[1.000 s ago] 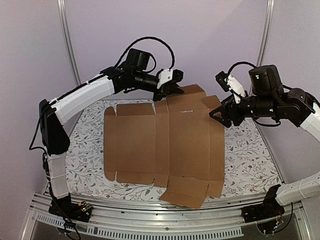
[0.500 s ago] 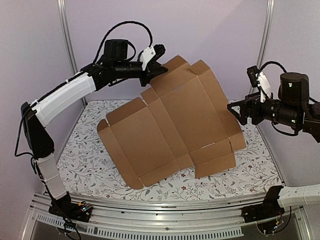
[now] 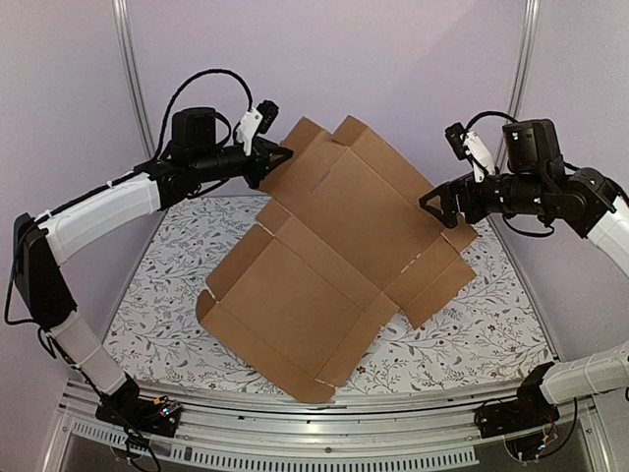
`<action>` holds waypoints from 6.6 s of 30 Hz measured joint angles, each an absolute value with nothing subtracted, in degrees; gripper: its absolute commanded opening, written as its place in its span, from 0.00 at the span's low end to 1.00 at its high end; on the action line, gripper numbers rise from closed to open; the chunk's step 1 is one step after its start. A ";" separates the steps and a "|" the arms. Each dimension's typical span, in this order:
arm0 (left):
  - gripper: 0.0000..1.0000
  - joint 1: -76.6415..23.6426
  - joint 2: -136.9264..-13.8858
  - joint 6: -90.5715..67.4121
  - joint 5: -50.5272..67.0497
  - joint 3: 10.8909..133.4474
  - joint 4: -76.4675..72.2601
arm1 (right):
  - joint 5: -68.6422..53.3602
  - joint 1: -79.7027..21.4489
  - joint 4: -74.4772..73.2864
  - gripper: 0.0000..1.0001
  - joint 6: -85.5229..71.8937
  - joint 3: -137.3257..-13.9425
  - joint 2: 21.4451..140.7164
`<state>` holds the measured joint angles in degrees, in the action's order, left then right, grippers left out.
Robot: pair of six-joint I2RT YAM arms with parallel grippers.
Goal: Fold the paper box
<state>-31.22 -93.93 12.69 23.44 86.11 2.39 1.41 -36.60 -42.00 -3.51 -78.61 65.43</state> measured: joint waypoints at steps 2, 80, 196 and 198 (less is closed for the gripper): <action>0.00 -30.50 -92.42 11.09 23.33 83.55 0.60 | -2.39 -33.65 -41.89 0.99 -2.66 -80.20 67.35; 0.03 -29.74 -71.61 -9.74 17.04 42.04 -20.21 | -37.58 -21.87 -47.40 0.00 34.76 -96.97 104.88; 0.50 -33.12 -72.29 -35.75 9.37 31.62 -6.59 | -9.80 -41.21 -34.02 0.00 19.70 -70.54 80.49; 0.48 -33.47 -72.29 -36.05 9.87 31.62 -6.81 | -9.78 -41.21 -33.93 0.00 19.66 -70.41 80.40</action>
<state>-33.47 -72.29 -36.05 9.87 31.62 -6.81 -9.78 -41.21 -33.93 19.66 -70.41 80.40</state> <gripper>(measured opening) 0.508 0.005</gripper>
